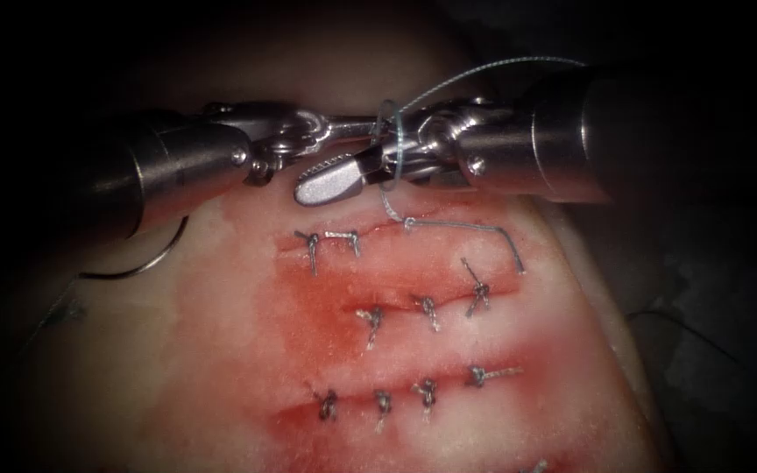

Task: Wound Closure

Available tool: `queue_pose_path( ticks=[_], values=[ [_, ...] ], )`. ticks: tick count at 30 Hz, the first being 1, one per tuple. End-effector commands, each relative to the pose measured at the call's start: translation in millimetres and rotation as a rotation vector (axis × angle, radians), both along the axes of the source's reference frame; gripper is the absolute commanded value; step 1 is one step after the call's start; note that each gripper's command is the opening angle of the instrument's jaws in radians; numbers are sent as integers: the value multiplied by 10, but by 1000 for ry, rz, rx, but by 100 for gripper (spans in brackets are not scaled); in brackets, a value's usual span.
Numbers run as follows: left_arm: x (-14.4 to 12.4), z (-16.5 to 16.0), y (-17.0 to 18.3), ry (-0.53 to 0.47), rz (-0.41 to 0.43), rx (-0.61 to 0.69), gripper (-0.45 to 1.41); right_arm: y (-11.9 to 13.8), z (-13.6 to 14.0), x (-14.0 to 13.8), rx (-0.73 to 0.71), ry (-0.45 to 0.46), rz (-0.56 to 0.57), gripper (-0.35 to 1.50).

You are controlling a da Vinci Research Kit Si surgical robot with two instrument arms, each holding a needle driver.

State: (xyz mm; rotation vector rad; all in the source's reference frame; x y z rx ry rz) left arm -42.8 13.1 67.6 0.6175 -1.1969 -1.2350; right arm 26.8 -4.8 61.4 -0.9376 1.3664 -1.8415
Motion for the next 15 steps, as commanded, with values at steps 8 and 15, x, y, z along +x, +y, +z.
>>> queue_pose_path(
  ticks=[8, 15],
  values=[
    [-4, -7, 19, -15, -1, -38, -45, -3, -11, 12, 48, -279, -234, 14],
    [-6, -8, 20, -21, -9, -95, -45, 12, -32, 15, 27, -599, -374, 15]
  ],
)
